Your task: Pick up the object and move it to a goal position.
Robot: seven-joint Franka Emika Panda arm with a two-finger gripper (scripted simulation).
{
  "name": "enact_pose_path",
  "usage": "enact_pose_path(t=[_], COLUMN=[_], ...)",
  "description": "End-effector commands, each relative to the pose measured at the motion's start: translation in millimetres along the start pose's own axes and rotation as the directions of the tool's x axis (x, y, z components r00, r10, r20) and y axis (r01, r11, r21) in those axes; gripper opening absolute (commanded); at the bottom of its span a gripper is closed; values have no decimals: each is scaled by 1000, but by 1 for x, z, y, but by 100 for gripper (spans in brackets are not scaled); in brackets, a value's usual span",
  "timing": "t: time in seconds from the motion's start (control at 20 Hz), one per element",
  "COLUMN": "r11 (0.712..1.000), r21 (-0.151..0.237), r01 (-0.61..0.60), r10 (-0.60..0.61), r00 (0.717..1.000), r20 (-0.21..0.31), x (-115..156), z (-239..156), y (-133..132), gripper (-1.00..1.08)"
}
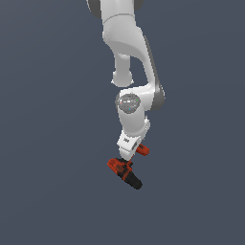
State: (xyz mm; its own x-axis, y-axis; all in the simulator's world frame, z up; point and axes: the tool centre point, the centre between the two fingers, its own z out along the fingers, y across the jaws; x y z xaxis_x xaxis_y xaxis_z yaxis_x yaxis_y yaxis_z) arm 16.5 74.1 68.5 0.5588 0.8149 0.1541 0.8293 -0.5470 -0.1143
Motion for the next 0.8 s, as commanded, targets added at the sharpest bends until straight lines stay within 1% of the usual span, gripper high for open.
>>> enact_pose_path(t=[0.0, 0.35, 0.75], r11=[999, 994, 993], r21=[4, 9, 9], r01=[42, 109, 114], r10=[-42, -108, -114], r00=[999, 994, 993], r20=[-10, -27, -29], x=[3, 7, 7], z=[3, 8, 12], y=[-1, -2, -2], gripper=[68, 68, 68])
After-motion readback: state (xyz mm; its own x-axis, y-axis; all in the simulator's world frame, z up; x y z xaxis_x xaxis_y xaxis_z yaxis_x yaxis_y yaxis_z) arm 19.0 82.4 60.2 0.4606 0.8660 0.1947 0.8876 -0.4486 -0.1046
